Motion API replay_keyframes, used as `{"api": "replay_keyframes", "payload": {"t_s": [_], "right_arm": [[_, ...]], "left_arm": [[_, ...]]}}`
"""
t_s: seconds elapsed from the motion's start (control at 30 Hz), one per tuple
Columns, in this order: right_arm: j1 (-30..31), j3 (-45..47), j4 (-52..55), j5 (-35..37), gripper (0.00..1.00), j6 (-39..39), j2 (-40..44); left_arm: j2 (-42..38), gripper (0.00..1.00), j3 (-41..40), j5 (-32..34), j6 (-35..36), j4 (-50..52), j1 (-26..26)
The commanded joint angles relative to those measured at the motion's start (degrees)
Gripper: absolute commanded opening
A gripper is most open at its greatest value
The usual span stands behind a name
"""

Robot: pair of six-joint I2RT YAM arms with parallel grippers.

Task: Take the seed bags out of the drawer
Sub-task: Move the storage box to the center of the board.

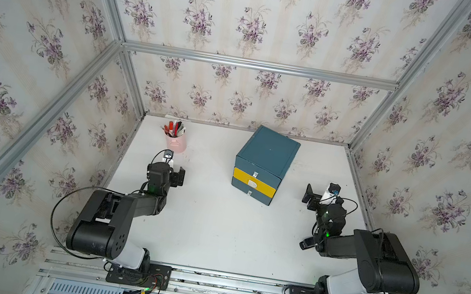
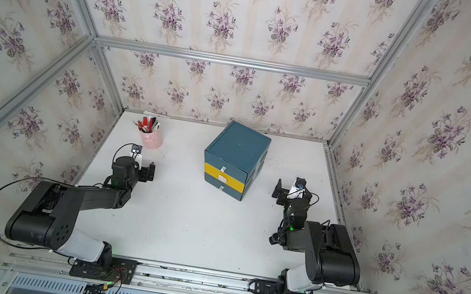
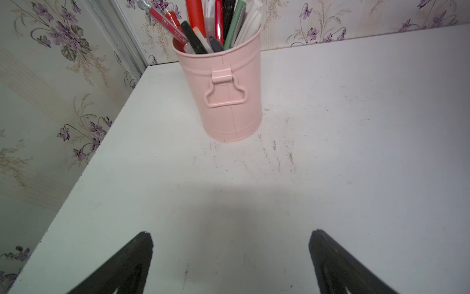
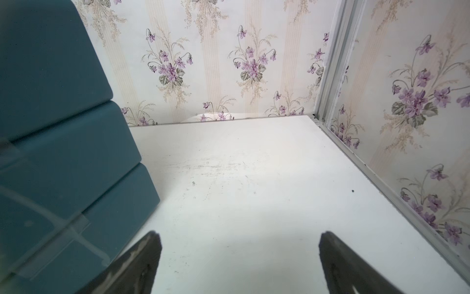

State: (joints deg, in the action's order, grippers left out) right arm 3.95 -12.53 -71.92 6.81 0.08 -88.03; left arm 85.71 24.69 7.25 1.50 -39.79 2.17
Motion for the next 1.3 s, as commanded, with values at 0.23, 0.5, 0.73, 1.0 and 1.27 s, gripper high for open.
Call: {"api": "replay_keyframes", "payload": {"t_s": [0.23, 0.5, 0.73, 1.0, 1.27], "right_arm": [[-0.08, -0.16, -1.03, -0.02, 1.00, 0.01, -0.01], [-0.61, -0.95, 2.74, -0.61, 1.00, 0.38, 2.93], [-0.52, -15.62, 35.03, -1.89, 1.00, 5.24, 11.46], [-0.35, -33.57, 58.60, -14.96, 1.00, 16.93, 15.04], [1.71, -46.58, 70.19, -27.53, 1.00, 20.58, 8.61]], "left_arm": [[0.08, 1.00, 0.49, -0.30, -0.14, -1.35, -0.06], [-2.62, 1.00, 3.06, 0.67, -0.61, 4.95, 0.02], [-11.46, 1.00, 7.31, -3.37, -0.30, 18.81, 0.20], [-16.16, 1.00, 17.85, -9.26, -4.03, 39.85, 0.81], [-14.88, 1.00, 24.01, -18.10, -8.40, 47.70, 1.25]]}}
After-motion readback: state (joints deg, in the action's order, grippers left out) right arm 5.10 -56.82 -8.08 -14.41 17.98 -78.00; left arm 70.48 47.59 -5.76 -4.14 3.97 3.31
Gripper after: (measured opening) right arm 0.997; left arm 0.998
